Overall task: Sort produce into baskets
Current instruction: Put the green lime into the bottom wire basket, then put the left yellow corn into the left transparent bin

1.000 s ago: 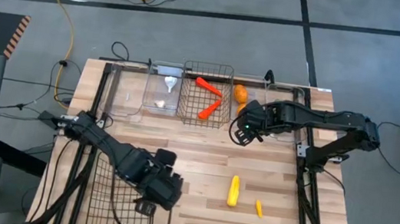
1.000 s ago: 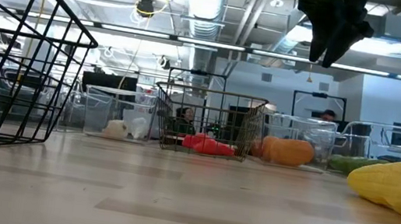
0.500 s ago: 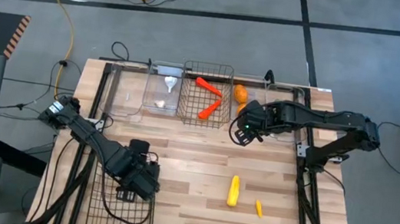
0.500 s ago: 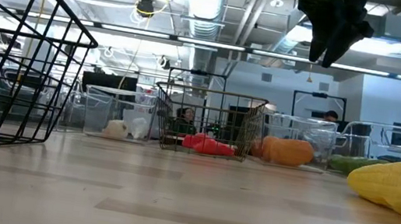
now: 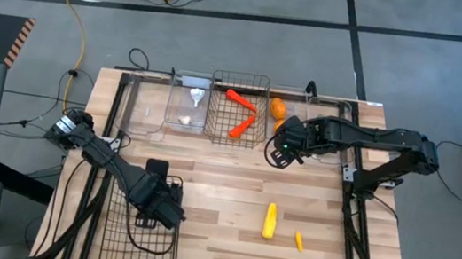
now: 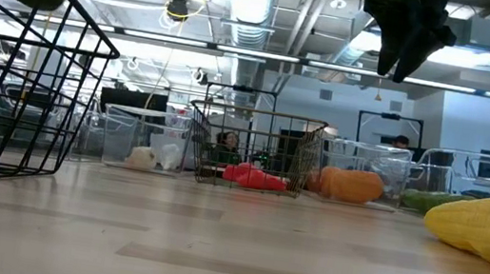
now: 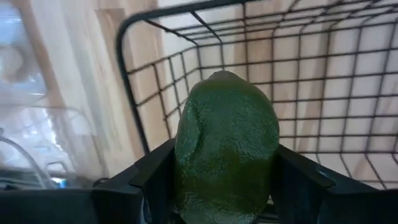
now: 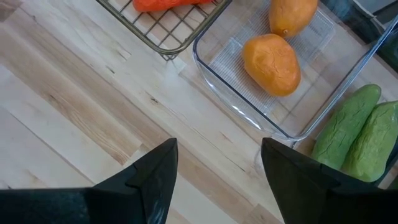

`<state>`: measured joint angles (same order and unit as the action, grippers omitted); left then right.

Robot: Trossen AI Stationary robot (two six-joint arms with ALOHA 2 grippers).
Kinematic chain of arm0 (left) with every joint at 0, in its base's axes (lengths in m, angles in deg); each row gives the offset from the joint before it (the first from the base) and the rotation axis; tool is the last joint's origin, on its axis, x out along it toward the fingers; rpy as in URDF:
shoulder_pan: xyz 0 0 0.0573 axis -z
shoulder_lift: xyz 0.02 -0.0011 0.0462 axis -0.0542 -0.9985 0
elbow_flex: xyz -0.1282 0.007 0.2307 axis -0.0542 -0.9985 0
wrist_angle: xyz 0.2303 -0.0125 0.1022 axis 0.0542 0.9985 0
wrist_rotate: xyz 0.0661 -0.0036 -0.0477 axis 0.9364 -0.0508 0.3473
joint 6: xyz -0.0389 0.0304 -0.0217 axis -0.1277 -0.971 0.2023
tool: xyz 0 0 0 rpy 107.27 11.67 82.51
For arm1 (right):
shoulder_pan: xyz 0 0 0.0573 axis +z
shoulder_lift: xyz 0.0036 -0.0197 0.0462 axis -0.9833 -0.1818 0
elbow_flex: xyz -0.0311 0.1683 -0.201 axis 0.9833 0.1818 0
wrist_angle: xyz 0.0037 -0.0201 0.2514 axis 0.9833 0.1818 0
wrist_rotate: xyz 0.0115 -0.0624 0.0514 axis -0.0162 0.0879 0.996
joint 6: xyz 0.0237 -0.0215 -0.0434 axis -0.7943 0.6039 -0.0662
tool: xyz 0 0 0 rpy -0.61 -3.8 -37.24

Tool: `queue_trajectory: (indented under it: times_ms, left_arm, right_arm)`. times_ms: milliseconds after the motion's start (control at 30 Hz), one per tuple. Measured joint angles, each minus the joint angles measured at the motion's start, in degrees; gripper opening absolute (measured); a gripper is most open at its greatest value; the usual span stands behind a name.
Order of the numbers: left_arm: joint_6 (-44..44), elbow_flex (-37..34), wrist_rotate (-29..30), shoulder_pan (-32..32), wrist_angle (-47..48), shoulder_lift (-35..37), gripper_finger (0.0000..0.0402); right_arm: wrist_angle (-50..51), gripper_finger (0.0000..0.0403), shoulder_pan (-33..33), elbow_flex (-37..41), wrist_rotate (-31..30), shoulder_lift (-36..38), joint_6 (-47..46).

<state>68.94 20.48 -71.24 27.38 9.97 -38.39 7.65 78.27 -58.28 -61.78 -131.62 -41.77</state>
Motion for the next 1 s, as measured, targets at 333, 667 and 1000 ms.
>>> queue_trajectory:
  times_ms: [333, 667, 1000]
  left_arm:
    - [0.5, 0.0, -6.5, -1.0, -0.7, 0.0, 0.0209]
    - [-1.8, 0.0, -11.0, -1.2, -0.7, 0.0, 0.0285]
    - [-4.2, 0.0, -3.7, -1.2, -0.8, 0.0, 0.0311]
  right_arm:
    - [0.0, 0.026, 0.0, 0.0, 0.0, 0.0, 0.0]
    - [0.0, 0.026, 0.0, 0.0, 0.2, 0.0, 0.0]
    - [0.0, 0.026, 2.8, 0.0, 2.9, 0.0, -4.8]
